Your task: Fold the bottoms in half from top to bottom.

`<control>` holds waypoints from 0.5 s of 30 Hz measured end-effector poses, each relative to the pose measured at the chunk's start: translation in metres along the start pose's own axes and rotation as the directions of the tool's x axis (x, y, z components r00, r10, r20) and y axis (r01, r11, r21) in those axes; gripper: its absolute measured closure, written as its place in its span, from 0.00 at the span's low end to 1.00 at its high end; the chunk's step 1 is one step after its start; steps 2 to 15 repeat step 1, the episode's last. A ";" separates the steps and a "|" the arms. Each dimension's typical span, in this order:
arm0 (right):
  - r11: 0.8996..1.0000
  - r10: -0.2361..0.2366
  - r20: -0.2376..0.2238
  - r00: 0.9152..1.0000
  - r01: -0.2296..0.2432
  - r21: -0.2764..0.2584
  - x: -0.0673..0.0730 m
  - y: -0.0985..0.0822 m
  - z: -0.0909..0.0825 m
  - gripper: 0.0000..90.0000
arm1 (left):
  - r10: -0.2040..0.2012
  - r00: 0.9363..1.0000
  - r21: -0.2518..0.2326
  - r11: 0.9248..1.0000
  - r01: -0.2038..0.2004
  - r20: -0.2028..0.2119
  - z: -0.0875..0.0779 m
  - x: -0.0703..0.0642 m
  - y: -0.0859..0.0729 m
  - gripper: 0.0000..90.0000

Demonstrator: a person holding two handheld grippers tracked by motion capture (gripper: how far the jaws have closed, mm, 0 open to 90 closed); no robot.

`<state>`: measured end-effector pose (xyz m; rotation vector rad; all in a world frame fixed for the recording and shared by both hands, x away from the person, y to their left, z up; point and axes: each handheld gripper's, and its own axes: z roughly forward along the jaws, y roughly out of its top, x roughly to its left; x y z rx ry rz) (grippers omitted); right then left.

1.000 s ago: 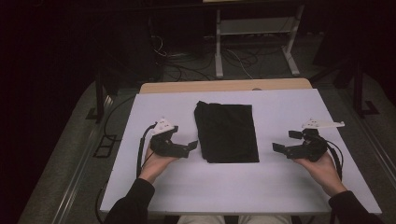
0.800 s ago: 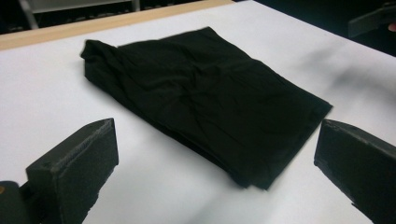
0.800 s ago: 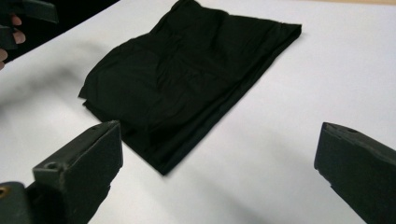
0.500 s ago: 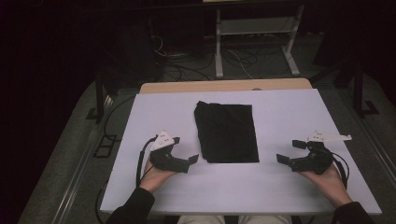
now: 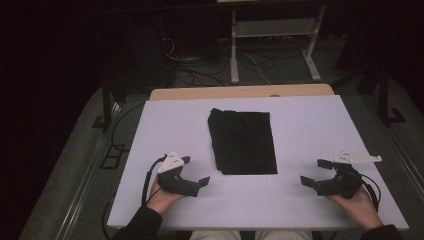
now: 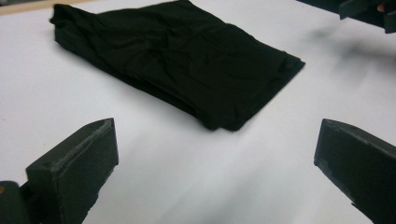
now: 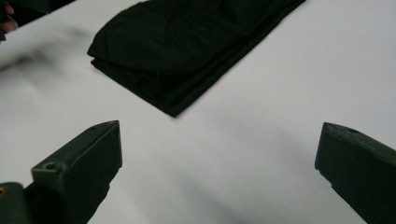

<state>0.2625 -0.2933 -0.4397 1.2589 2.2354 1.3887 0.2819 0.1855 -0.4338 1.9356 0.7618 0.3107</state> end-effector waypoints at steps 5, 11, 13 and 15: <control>1.000 -0.004 0.003 1.000 0.004 0.006 0.000 -0.002 0.000 0.01 | 0.002 1.000 0.004 1.000 -0.002 0.004 0.000 0.000 -0.001 0.00; 1.000 -0.004 0.003 1.000 0.004 0.006 0.000 -0.002 0.000 0.01 | 0.002 1.000 0.004 1.000 -0.002 0.004 0.000 0.000 -0.001 0.00; 1.000 -0.004 0.003 1.000 0.004 0.006 0.000 -0.002 0.000 0.01 | 0.002 1.000 0.004 1.000 -0.002 0.004 0.000 0.000 -0.001 0.00; 1.000 -0.004 0.003 1.000 0.004 0.006 0.000 -0.002 0.000 0.01 | 0.002 1.000 0.004 1.000 -0.002 0.004 0.000 0.000 -0.001 0.00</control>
